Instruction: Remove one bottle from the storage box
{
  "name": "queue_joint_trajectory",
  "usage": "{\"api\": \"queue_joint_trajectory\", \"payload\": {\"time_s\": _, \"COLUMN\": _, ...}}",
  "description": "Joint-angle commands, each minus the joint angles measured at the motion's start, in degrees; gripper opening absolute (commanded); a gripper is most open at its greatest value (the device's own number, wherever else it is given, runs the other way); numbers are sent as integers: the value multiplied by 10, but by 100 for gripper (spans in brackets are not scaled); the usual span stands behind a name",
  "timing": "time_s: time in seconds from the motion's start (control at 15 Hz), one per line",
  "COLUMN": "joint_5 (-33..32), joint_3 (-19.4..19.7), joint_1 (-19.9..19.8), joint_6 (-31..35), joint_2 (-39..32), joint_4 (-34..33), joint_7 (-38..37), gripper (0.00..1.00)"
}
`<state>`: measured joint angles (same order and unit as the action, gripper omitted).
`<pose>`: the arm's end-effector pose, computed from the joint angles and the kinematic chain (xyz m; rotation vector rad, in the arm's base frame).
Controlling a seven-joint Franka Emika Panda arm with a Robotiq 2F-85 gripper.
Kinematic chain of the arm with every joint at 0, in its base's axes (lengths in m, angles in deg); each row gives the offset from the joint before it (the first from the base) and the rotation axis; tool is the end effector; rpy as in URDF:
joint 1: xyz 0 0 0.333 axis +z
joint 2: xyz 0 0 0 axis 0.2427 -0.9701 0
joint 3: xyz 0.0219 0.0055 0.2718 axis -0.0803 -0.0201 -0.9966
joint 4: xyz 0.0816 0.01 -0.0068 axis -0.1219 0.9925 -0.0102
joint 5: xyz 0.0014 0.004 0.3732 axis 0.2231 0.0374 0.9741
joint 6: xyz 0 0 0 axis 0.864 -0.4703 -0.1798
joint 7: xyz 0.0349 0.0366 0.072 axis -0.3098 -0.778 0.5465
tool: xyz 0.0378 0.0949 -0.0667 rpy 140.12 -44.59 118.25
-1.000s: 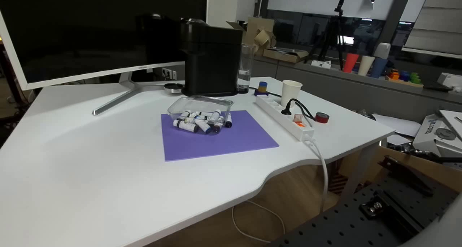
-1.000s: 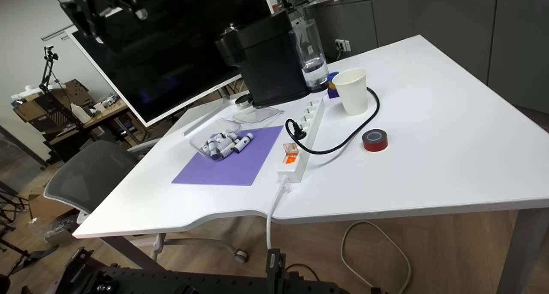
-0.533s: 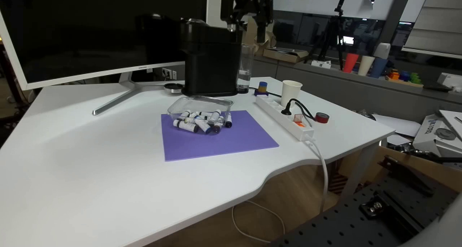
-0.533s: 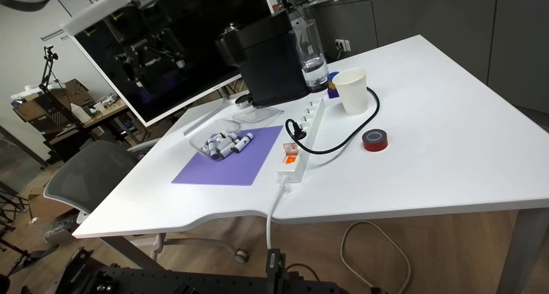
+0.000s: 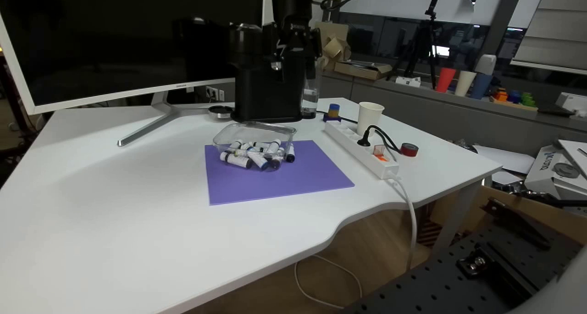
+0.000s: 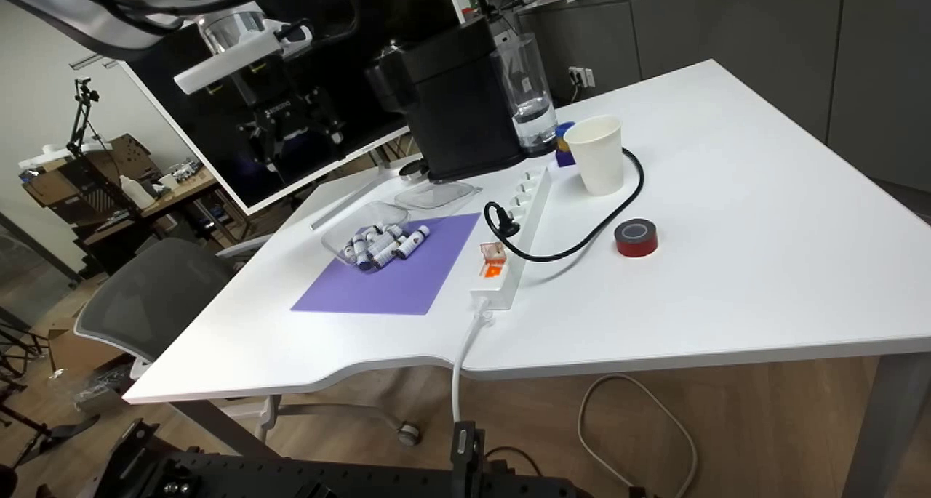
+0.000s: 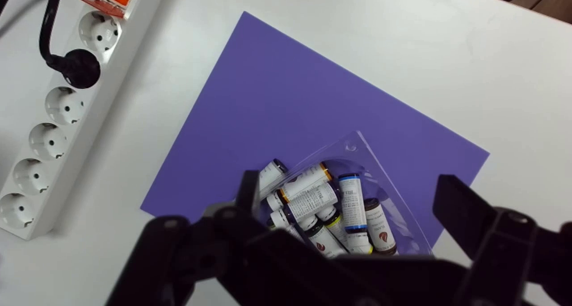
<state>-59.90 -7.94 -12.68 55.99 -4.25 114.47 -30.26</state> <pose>0.5121 0.0152 0.2713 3.0368 0.5404 -0.3210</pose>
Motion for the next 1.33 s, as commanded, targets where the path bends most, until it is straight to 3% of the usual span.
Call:
{"api": "queue_joint_trajectory", "payload": {"time_s": 0.0, "joint_5": -7, "joint_3": -2, "joint_1": -4, "joint_6": -5, "joint_2": -7, "joint_4": -5, "joint_7": -5, "gripper": 100}}
{"api": "queue_joint_trajectory", "payload": {"time_s": 0.53, "joint_5": -78, "joint_3": -8, "joint_1": 16, "joint_6": 128, "joint_2": -129, "joint_4": -30, "joint_7": -22, "gripper": 100}}
{"api": "queue_joint_trajectory", "payload": {"time_s": 1.27, "joint_5": -63, "joint_3": -33, "joint_1": 32, "joint_6": 221, "joint_2": -222, "joint_4": -81, "joint_7": -12, "gripper": 100}}
